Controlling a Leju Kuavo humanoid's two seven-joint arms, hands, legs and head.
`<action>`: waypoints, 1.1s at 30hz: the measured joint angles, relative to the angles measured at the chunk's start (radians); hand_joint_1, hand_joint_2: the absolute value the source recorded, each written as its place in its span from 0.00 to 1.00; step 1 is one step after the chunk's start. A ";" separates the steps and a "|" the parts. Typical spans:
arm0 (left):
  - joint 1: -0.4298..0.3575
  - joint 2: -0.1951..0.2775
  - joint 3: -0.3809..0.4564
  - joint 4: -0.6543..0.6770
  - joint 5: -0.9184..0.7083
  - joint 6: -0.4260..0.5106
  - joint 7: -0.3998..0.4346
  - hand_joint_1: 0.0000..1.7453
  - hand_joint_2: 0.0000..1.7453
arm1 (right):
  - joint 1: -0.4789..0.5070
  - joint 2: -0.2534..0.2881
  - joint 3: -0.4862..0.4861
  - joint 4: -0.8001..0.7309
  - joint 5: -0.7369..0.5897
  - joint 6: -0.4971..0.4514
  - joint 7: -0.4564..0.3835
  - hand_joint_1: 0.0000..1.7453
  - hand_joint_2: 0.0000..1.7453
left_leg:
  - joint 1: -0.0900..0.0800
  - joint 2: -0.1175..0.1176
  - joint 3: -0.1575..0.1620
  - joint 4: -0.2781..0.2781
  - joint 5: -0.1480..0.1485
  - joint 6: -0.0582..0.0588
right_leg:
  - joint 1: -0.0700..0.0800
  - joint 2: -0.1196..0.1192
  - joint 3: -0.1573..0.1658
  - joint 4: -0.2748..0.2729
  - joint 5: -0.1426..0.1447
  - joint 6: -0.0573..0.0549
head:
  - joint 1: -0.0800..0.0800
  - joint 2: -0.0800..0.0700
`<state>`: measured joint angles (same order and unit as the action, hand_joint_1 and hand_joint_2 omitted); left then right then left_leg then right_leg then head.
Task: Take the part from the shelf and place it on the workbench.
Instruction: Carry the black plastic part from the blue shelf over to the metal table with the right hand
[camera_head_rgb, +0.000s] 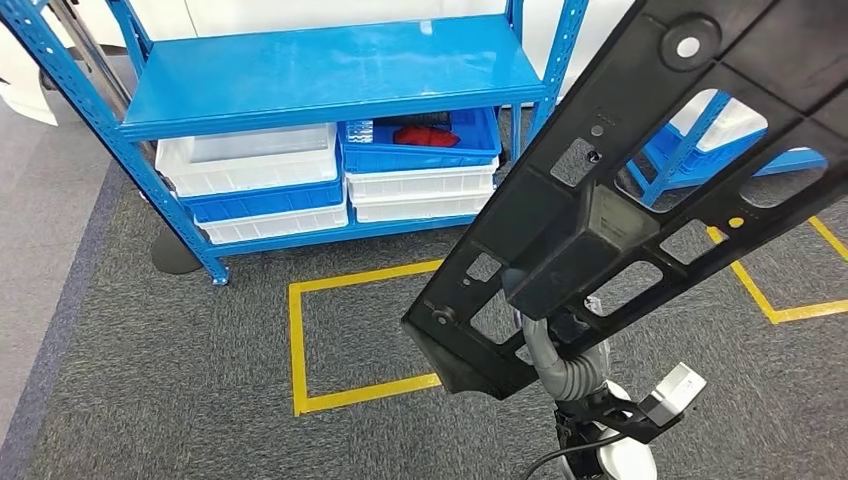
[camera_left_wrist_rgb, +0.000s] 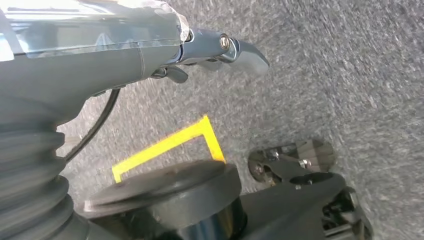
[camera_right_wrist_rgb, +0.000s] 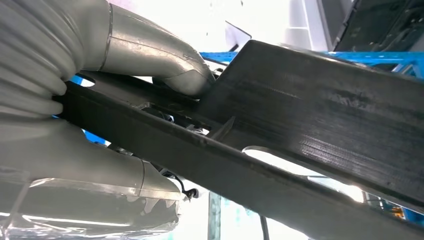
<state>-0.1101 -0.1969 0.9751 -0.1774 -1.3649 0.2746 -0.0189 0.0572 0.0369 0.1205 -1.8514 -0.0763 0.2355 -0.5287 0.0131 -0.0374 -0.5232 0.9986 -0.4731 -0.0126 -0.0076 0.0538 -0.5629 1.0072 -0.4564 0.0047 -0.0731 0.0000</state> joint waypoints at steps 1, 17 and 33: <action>-0.001 0.000 0.000 0.000 -0.001 0.000 0.000 0.00 1.00 | 0.001 -0.001 -0.001 0.000 -0.001 0.000 0.000 1.00 1.00 | 0.002 0.009 -0.001 -0.004 0.002 0.006 | 0.000 -0.003 -0.006 0.006 -0.003 0.005 | 0.000 0.000; -0.004 -0.006 -0.002 0.000 -0.007 -0.003 0.002 0.00 1.00 | 0.009 -0.009 -0.009 -0.001 -0.013 0.016 0.005 1.00 1.00 | -0.008 0.115 -0.009 0.012 -0.018 -0.007 | 0.005 -0.083 -0.022 0.001 0.013 -0.019 | 0.000 0.000; -0.005 -0.006 -0.001 -0.001 -0.007 -0.004 0.000 0.00 1.00 | 0.013 -0.012 -0.010 -0.003 -0.017 0.034 0.008 1.00 1.00 | 0.002 -0.001 -0.010 -0.002 0.002 0.026 | -0.002 0.026 -0.071 0.050 0.010 0.008 | 0.000 0.000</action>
<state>-0.1152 -0.2033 0.9736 -0.1780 -1.3720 0.2710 -0.0192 0.0697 0.0252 0.1104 -1.8540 -0.0934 0.2698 -0.5209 0.0154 -0.0386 -0.5333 0.9970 -0.4709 0.0133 -0.0095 0.0793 -0.6340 1.0567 -0.4467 0.0125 -0.0730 0.0000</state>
